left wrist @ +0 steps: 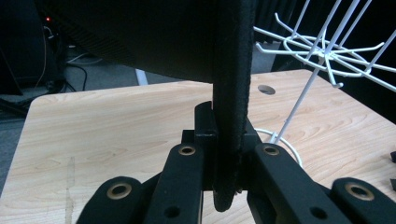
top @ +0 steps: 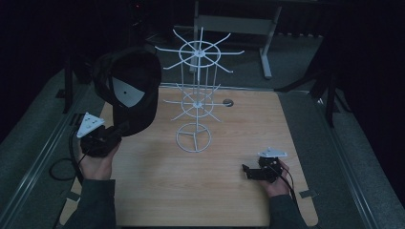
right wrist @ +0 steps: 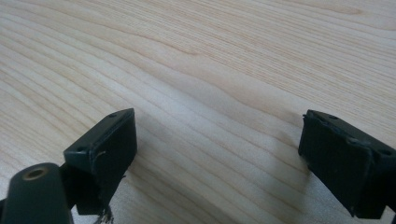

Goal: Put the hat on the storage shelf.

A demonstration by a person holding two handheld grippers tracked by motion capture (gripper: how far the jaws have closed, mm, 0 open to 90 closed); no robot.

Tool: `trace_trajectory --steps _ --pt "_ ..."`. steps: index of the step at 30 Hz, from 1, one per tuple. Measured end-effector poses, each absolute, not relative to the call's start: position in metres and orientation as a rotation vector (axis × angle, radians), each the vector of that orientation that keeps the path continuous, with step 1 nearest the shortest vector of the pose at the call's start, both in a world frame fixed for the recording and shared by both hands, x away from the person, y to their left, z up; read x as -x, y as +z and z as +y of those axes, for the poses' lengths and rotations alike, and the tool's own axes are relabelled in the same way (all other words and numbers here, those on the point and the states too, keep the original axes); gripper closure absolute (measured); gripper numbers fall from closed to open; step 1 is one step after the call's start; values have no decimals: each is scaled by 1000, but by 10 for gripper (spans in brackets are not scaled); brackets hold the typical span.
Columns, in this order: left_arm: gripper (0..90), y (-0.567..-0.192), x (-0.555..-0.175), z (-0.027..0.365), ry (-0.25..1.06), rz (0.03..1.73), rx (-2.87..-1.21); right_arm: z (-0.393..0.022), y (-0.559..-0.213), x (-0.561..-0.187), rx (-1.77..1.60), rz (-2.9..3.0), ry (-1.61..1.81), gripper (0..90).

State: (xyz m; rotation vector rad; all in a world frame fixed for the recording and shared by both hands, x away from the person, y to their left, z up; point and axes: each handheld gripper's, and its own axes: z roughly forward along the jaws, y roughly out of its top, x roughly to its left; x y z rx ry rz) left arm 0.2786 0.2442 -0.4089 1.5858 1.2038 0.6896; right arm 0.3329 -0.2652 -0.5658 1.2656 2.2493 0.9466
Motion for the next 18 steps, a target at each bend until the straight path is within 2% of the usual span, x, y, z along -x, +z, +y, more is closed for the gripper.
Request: trace_trajectory --steps 18 --pt "864 -399 -268 239 721 1170 -1573 -265 -566 -333 -1266 2249 948 113"
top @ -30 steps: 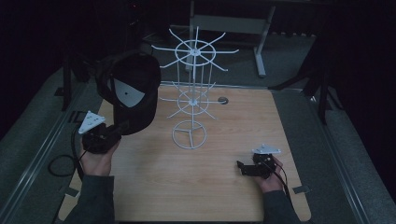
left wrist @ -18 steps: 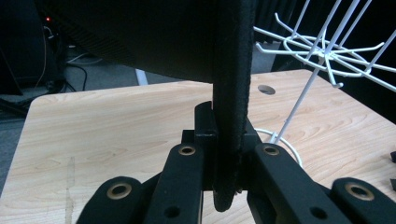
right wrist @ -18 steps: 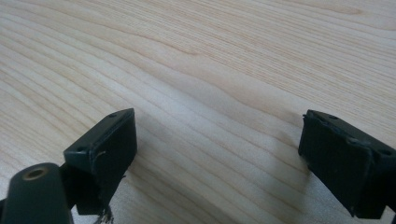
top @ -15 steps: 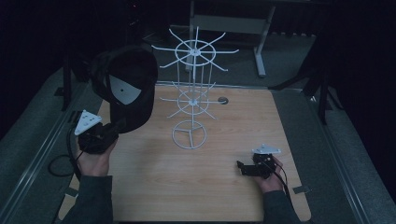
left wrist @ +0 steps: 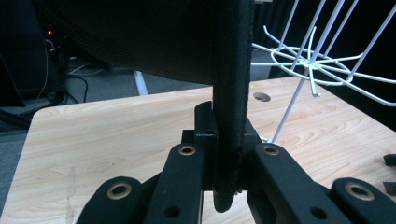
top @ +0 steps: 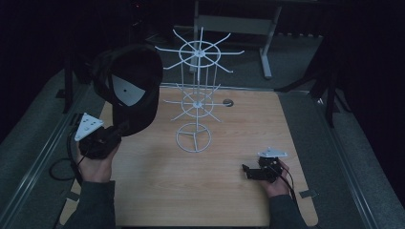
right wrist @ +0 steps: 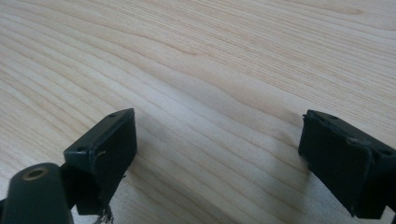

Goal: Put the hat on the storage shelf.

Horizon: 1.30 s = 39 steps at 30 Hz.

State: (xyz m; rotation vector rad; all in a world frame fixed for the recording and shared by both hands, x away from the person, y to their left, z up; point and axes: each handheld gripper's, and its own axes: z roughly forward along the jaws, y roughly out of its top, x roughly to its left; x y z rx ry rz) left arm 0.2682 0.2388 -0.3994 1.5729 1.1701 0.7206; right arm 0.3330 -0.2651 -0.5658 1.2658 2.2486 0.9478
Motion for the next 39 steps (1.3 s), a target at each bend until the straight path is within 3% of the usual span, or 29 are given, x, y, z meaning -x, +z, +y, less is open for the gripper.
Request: trace_trajectory --steps 39 --pt "863 -390 -263 220 815 1110 -1569 -265 -566 -333 -1267 2248 949 113"
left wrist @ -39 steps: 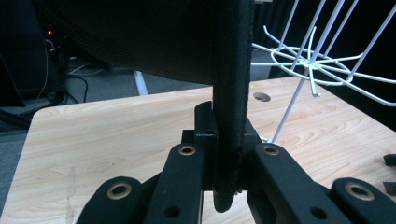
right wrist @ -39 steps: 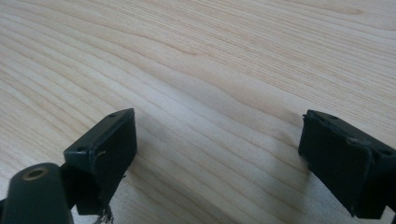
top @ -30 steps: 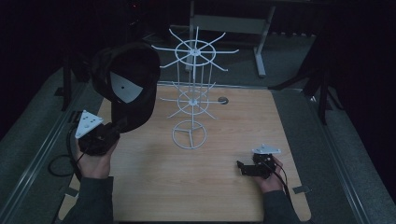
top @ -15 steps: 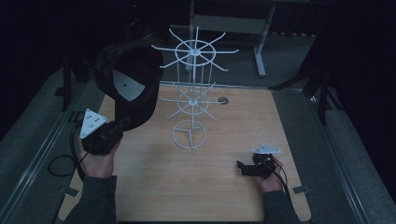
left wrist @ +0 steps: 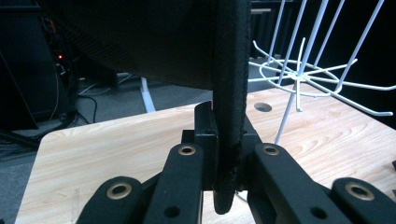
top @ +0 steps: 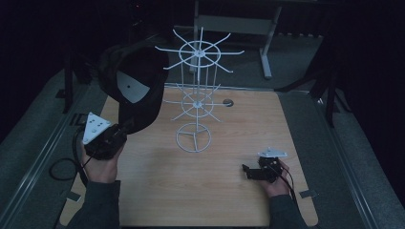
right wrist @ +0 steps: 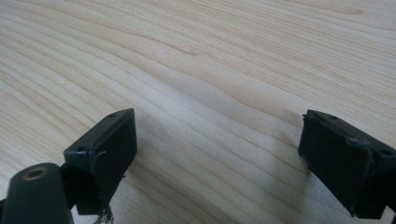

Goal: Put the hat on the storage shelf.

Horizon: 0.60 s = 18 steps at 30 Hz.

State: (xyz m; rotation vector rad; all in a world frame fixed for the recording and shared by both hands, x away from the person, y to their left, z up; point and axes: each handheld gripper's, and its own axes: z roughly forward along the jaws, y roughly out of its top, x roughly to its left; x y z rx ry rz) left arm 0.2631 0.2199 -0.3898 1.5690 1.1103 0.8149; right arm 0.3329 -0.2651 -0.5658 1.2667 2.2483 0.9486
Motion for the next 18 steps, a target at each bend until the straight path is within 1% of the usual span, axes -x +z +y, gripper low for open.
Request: trace_trajectory --steps 18 --pt "863 -389 -261 213 856 1093 -1577 -265 -566 -333 -1267 2248 949 113"
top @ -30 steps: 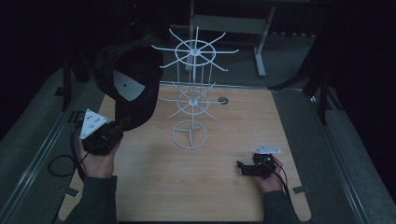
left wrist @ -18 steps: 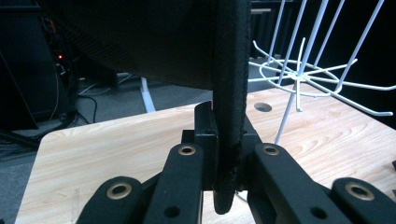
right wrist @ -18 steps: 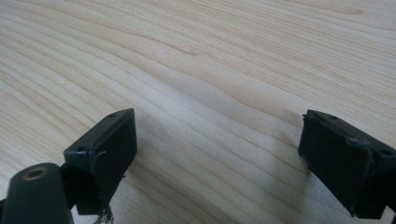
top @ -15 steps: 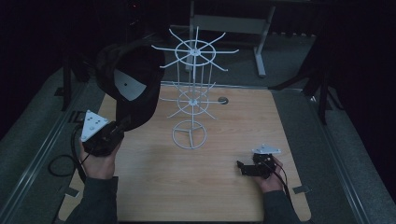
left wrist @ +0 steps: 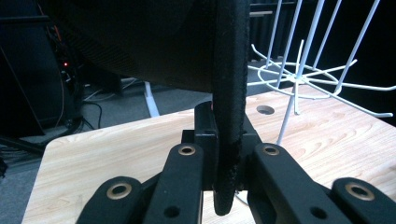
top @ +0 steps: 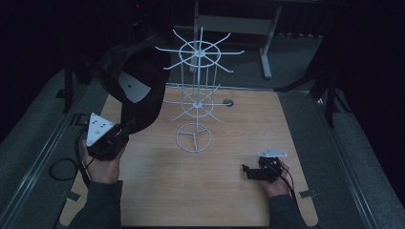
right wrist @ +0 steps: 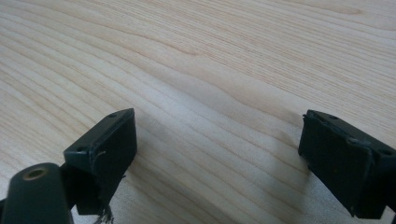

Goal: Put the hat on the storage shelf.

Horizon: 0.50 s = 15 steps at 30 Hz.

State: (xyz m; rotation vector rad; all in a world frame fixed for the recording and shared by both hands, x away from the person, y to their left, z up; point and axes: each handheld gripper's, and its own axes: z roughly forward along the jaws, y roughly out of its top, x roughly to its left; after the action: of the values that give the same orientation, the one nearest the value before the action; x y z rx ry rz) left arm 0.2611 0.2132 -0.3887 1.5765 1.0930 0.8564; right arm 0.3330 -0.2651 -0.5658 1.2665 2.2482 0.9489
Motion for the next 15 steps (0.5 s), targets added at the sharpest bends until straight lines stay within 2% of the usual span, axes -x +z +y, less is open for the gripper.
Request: trace_trajectory --steps 15 --pt "863 -394 -260 203 914 1045 -1611 -265 -566 -333 -1266 2248 948 113"
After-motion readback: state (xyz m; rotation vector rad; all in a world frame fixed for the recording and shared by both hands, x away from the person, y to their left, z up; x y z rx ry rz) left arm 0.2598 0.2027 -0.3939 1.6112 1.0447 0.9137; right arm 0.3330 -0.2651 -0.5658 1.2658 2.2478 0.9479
